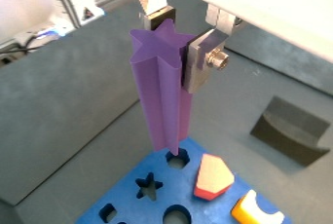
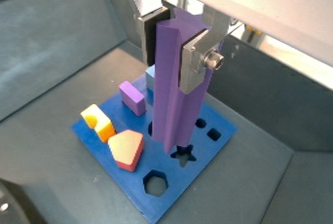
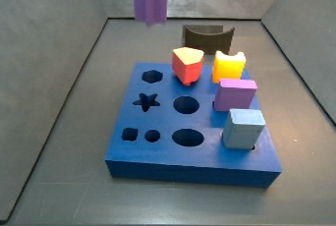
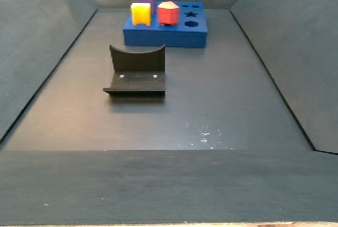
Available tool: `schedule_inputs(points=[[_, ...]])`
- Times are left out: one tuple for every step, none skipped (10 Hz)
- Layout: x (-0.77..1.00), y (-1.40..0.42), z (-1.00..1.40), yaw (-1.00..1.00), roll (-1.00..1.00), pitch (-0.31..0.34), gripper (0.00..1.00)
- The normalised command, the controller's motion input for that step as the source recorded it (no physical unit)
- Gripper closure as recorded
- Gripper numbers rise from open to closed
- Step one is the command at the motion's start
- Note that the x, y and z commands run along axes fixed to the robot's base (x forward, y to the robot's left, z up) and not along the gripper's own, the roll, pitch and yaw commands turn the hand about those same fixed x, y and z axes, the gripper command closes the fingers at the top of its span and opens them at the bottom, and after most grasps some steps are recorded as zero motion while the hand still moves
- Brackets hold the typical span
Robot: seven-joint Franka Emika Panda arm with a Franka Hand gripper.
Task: Pick up the star object. Move up. Move to above the board. Insert the star object.
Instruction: Insert the star object.
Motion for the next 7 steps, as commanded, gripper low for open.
schedule_inputs(points=[[-0.15,0.15,-0.74,-0.18,-0.22,-0.089,1.0],[-0.08,0.1,-0.76,-0.02,-0.21,-0.08,1.0],[0.0,0.0,-0.79,0.1,-0.16,-0.06,1.0],[0.0,-0.23,-0.8,0.35,-0.11,-0.057,1.0],[0.0,-0.3,-0.79,0.46,-0.11,-0.07,1.0],[0.0,-0.29,-0.8,0.46,-0.11,-0.06,1.0],[0.0,-0.18,-0.82,0.44,-0.1,-0.043,1.0]])
